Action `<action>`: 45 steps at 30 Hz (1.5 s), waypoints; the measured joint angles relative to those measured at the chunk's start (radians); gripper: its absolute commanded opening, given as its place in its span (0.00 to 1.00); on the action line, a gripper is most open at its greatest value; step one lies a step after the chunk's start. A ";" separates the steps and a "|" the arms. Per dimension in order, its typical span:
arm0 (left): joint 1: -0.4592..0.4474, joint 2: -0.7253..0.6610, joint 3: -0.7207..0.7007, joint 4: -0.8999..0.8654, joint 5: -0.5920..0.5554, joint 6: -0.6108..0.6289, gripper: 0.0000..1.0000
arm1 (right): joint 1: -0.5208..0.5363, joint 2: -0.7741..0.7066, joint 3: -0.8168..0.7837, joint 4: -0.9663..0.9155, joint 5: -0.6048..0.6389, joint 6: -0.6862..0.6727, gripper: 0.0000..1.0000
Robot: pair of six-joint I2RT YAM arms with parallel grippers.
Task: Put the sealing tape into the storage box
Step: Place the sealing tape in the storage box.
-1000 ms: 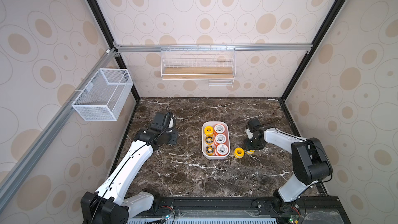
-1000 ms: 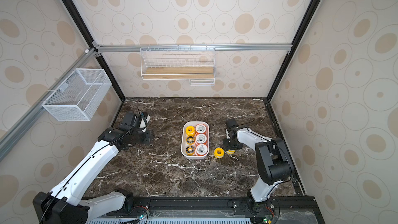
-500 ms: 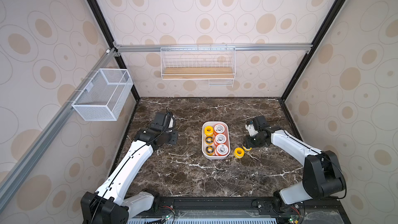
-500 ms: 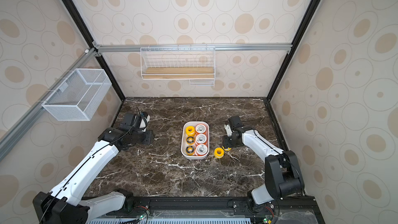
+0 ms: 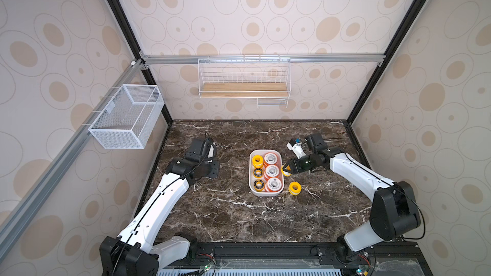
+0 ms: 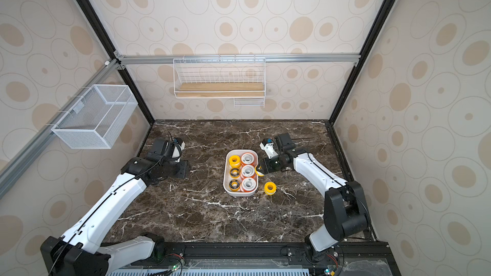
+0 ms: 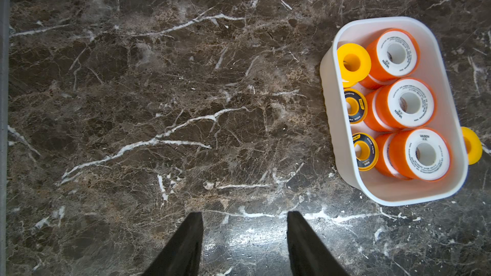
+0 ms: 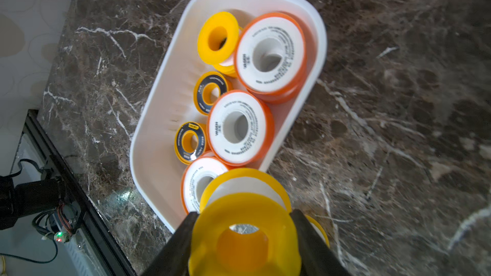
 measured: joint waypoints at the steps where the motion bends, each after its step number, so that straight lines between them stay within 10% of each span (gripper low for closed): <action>1: 0.000 0.000 0.000 0.000 0.000 0.000 0.55 | 0.016 0.017 0.019 0.000 -0.005 -0.006 0.53; 45: 0.014 -0.001 0.000 0.000 0.000 0.000 0.55 | 0.326 0.511 0.581 -0.253 0.282 -0.144 0.54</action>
